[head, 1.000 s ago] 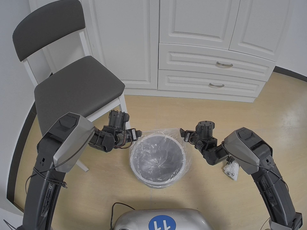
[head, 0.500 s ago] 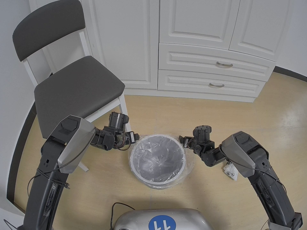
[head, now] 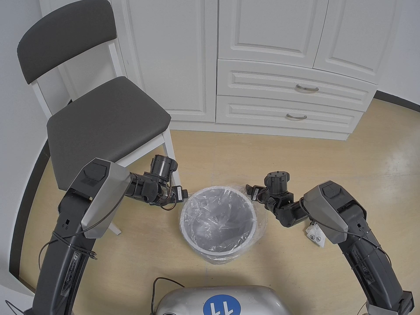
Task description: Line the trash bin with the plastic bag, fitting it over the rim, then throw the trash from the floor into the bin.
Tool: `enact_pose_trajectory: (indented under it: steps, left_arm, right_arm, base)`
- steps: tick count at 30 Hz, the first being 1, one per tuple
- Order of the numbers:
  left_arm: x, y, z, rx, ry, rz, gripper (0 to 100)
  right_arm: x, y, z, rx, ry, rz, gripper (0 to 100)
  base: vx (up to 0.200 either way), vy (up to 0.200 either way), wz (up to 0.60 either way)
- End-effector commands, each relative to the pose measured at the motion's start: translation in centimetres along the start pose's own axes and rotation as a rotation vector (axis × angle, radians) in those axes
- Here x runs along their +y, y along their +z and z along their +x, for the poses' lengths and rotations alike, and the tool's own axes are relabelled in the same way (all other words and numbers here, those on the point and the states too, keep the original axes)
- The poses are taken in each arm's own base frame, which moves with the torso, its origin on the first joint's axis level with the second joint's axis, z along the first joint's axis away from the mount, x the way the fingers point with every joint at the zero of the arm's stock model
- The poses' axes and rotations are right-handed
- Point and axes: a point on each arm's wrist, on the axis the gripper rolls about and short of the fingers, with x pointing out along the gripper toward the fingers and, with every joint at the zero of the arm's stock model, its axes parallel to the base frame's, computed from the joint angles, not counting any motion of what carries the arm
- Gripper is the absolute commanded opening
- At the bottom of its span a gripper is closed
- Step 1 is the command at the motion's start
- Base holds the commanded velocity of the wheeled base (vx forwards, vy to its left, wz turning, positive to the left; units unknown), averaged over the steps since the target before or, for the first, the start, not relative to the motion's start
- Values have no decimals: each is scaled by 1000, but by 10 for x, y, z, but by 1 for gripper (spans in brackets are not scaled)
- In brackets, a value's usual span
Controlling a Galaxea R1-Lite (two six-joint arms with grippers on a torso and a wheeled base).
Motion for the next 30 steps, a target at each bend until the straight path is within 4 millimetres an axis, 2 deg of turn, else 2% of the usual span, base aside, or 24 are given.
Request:
enact_pose_trajectory:
  steps: [1, 5, 13, 15, 16, 18, 26, 30]
  left_arm:
    - [-1, 3, 1, -17, 6, -4, 100]
    - [-1, 8, -4, -22, 6, -9, 100]
    - [3, 24, -40, -42, 1, -3, 100]
    - [3, 24, -41, -41, 1, -2, 100]
    - [3, 26, -51, -40, 0, 9, 100]
    - [4, 25, -55, -34, 1, 23, 100]
    - [6, 13, -48, 18, -19, 70, 100]
    - [10, 9, -40, 35, -25, 64, 100]
  right_arm:
    - [1, 0, 1, -6, 2, 11, 100]
    - [3, 9, -3, -19, 2, 17, 100]
    - [5, 42, -23, -28, 3, 21, 100]
    - [5, 42, -24, -25, 2, 20, 100]
    - [5, 45, -33, -3, 5, 15, 100]
    - [5, 48, -38, 12, 24, 15, 100]
    - [4, 51, -45, 44, 45, 11, 100]
    - [0, 57, -52, 144, 12, -2, 100]
  base:
    - [0, 0, 0]
    - [0, 0, 0]
    - [0, 0, 0]
    - [0, 0, 0]
    - [0, 0, 0]
    - [0, 0, 0]
    - [0, 0, 0]
    - [0, 0, 0]
